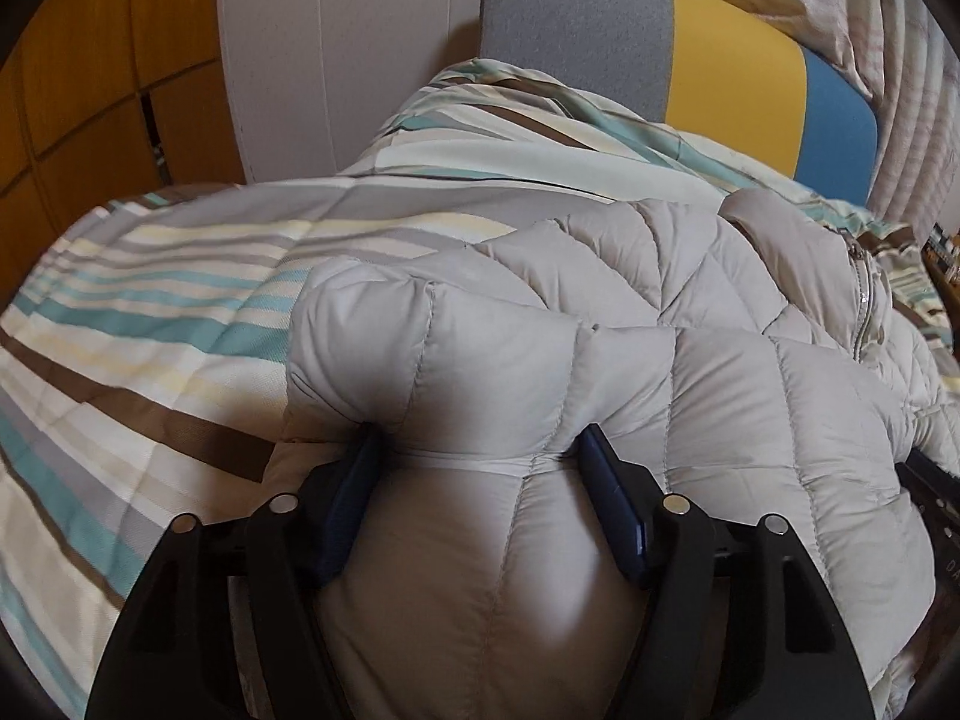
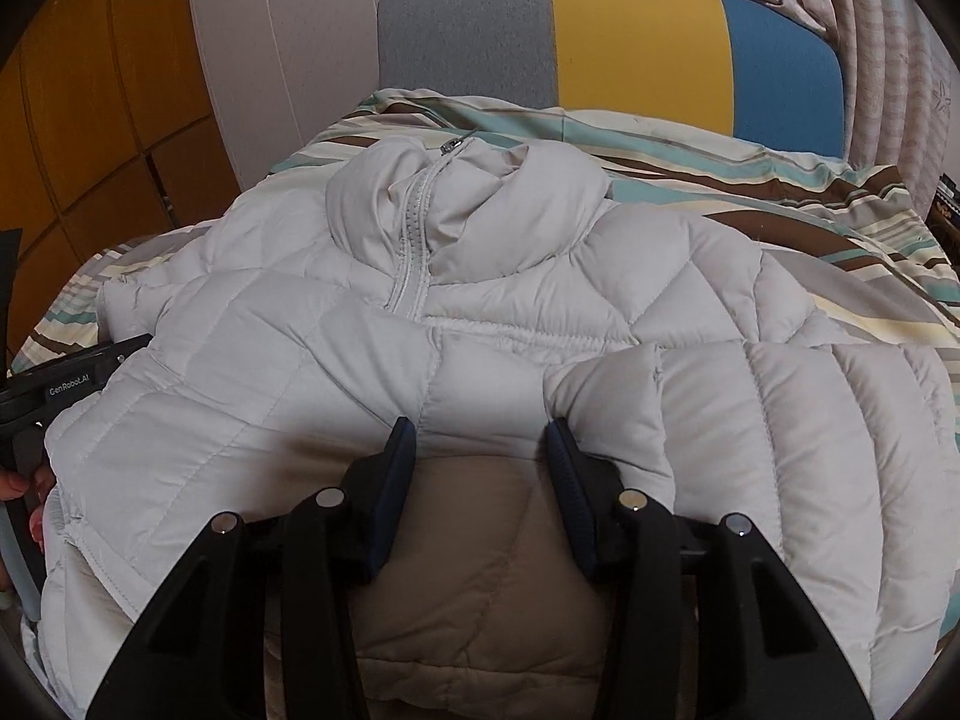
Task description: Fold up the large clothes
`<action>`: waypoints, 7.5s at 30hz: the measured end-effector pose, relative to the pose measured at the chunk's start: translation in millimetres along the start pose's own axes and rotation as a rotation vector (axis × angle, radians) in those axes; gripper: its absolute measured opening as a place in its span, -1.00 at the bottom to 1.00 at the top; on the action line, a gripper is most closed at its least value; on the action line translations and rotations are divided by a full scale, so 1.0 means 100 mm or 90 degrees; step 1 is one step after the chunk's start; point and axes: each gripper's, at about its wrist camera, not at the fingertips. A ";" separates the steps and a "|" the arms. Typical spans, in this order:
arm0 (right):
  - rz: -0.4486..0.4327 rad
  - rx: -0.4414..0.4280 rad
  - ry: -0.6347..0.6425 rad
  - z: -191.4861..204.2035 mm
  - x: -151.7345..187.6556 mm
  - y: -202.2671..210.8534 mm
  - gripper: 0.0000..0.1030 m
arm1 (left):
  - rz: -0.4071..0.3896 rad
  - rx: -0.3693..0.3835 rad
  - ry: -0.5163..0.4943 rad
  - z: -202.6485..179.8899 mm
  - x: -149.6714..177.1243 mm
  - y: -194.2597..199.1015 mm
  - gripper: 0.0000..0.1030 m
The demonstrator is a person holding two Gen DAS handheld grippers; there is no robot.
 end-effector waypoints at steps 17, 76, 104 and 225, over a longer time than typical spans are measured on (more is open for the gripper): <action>-0.021 0.029 0.019 0.09 0.30 0.45 0.28 | -0.007 -0.062 -0.066 -0.30 0.42 0.47 0.79; 0.039 0.063 -0.037 -0.57 2.19 2.48 0.36 | -0.023 -0.007 0.015 0.53 2.55 2.17 0.37; -0.023 -0.129 -0.119 -0.72 2.29 2.88 -0.76 | -0.068 0.155 0.072 0.60 2.46 2.71 -0.73; -0.142 0.011 -0.174 -1.50 0.67 2.13 -0.61 | -0.216 0.061 0.021 0.08 0.68 2.03 -0.63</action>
Point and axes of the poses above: each gripper's, at about its wrist camera, not at the fingertips, and y roughly against the way its jaws point, z to its left, x to its underside, and after that the axes turned 4 degrees about z, right-handed
